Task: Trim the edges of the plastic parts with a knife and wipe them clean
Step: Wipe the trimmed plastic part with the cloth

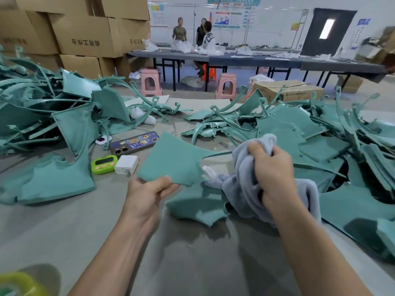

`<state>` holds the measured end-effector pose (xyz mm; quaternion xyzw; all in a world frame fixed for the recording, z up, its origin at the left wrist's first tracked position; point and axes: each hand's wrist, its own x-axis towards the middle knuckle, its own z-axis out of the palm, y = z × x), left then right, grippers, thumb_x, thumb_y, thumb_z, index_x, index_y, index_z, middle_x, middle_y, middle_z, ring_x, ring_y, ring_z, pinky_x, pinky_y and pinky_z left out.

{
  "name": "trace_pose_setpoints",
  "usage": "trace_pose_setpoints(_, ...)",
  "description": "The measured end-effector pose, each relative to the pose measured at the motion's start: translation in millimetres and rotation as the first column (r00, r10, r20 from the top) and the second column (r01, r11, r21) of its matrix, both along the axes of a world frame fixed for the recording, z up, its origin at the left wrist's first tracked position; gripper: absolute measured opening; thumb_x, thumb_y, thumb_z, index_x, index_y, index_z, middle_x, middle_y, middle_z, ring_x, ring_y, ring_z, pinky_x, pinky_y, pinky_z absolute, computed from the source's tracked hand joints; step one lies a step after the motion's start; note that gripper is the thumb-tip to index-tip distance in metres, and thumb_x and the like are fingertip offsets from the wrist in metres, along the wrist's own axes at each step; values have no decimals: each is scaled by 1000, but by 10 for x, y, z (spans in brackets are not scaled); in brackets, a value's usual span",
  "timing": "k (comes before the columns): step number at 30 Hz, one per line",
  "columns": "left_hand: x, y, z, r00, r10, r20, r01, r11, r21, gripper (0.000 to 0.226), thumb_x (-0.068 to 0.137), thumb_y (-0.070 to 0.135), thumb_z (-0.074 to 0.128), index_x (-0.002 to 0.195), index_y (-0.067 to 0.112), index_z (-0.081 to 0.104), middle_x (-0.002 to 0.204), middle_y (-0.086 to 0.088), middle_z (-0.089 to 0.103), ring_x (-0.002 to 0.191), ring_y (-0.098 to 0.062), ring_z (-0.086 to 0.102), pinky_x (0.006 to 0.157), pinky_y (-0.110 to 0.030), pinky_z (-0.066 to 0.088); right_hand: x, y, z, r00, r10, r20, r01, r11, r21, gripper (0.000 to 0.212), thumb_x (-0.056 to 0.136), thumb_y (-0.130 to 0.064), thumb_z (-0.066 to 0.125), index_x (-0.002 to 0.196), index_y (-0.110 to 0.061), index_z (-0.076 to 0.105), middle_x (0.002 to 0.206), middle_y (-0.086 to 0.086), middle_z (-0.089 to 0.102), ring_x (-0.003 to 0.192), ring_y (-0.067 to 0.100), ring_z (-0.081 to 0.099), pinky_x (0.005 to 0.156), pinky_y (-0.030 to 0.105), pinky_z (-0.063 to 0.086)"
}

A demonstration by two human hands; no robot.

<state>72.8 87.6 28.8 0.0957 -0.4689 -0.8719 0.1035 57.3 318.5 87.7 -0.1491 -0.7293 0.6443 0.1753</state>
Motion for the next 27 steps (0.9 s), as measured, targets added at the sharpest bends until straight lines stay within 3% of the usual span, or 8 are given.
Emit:
trace_pose_setpoints(2,28,49,4,996,-86,17,87,995,-57,44,78,-25,57,104,8,73,102,-14,77,82,-27,76,64,-29,61,-60,94,57,999,-13,38,23,962,-274,21,95,-36,63,85,-18,69,64,-2,74,63,17,73,47,21,51)
trace_pose_setpoints(4,38,113,-7,989,-143,43,146,985,-88,44,77,-25,57,109,2,67,104,-15,77,85,-28,75,66,-31,62,-109,157,49,999,-32,33,42,919,-392,14,96,-32,64,90,-20,68,69,0,75,67,19,74,46,20,51)
trace_pose_setpoints(10,55,138,10,951,-310,6,310,948,-69,38,70,0,56,97,11,81,107,-12,77,91,-25,74,72,-36,62,-147,233,-49,997,-78,4,72,903,-425,12,95,-13,65,86,-19,70,88,13,74,89,29,73,90,43,59)
trace_pose_setpoints(14,41,86,12,982,-183,53,190,962,-198,36,86,-10,48,100,7,78,96,-9,78,78,-19,72,60,-25,58,-113,295,-37,999,24,-40,-38,912,-409,19,93,-6,66,81,-19,73,76,10,72,72,26,70,77,39,61)
trace_pose_setpoints(17,-3,68,16,999,-34,-30,27,980,-199,50,81,-25,45,106,10,69,96,-7,78,81,-20,74,65,-28,60,-85,362,-34,999,-21,-43,0,897,-442,28,91,-2,65,70,-20,65,64,3,61,63,21,60,62,28,54)
trace_pose_setpoints(21,-42,-6,-24,986,43,-158,-71,982,-177,59,71,-30,43,79,25,65,85,0,74,73,-14,71,61,-23,56,-71,293,-50,999,-38,-6,31,899,-436,28,92,-4,62,69,-18,71,68,2,63,64,19,62,70,32,54)
trace_pose_setpoints(24,-60,-57,-86,960,162,-226,-231,919,-320,58,65,-31,39,57,25,53,100,11,71,97,-9,67,84,-29,55,-100,295,-65,976,-215,25,205,880,-428,5,92,-9,62,89,-12,64,73,-1,61,60,15,60,60,29,51)
trace_pose_setpoints(27,-84,-165,-113,902,339,-269,-432,713,-552,60,72,-29,44,56,28,56,134,15,59,132,-6,51,115,-40,40,-101,373,-67,927,-374,20,315,751,-581,7,89,-15,62,96,-14,60,81,-1,63,67,17,64,62,30,51)
